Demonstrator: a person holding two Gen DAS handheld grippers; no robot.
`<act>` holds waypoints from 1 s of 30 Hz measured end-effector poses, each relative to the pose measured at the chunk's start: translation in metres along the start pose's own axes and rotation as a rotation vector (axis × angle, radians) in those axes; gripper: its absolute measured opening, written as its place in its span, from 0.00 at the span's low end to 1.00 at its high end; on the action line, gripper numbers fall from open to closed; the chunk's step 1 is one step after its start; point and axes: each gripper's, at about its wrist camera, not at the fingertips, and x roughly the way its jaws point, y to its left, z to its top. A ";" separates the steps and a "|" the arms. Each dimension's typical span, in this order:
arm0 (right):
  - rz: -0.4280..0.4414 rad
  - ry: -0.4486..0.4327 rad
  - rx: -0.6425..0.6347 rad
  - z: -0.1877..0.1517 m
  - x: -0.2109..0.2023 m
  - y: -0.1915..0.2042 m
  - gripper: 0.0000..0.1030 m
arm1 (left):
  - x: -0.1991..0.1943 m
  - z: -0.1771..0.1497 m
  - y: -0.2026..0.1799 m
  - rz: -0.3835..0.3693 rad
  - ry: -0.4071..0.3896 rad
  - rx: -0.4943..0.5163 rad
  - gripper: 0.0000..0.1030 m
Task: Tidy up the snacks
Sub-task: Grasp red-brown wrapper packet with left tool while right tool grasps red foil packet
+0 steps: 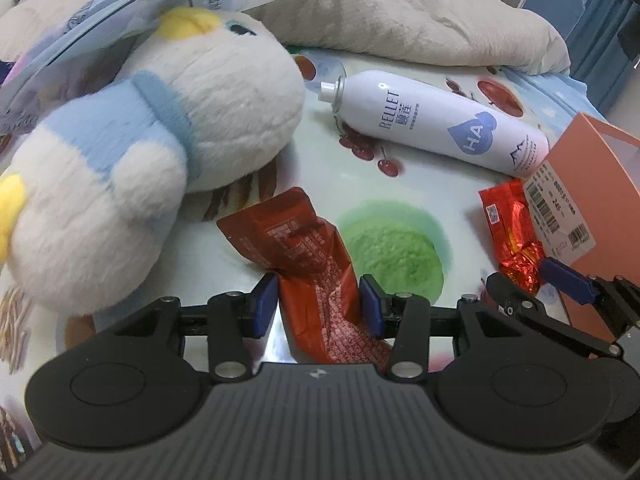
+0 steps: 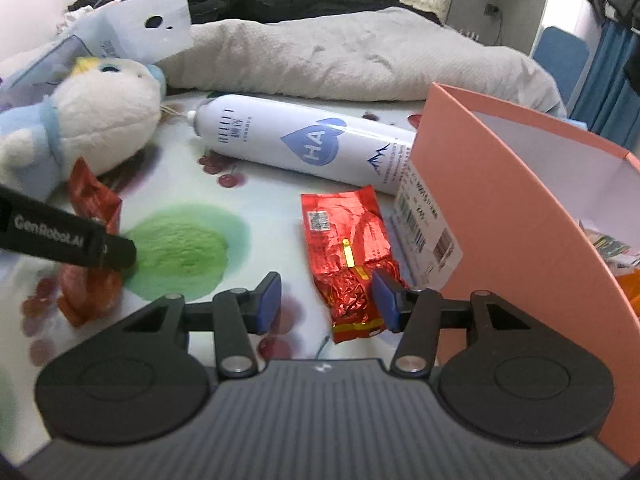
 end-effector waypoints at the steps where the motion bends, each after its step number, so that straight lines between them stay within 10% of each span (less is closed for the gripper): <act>1: 0.013 0.003 -0.006 -0.002 -0.003 0.002 0.51 | -0.002 -0.002 0.000 0.000 0.000 0.002 0.49; 5: 0.119 0.054 0.029 -0.014 -0.010 0.003 0.48 | -0.009 -0.012 0.003 -0.009 -0.002 -0.005 0.49; 13: -0.004 -0.064 0.015 -0.010 -0.023 0.001 0.51 | -0.015 -0.020 0.010 -0.013 -0.012 -0.032 0.49; 30: -0.064 -0.015 0.079 0.001 0.022 -0.003 0.57 | -0.015 -0.022 0.000 -0.019 -0.017 -0.018 0.49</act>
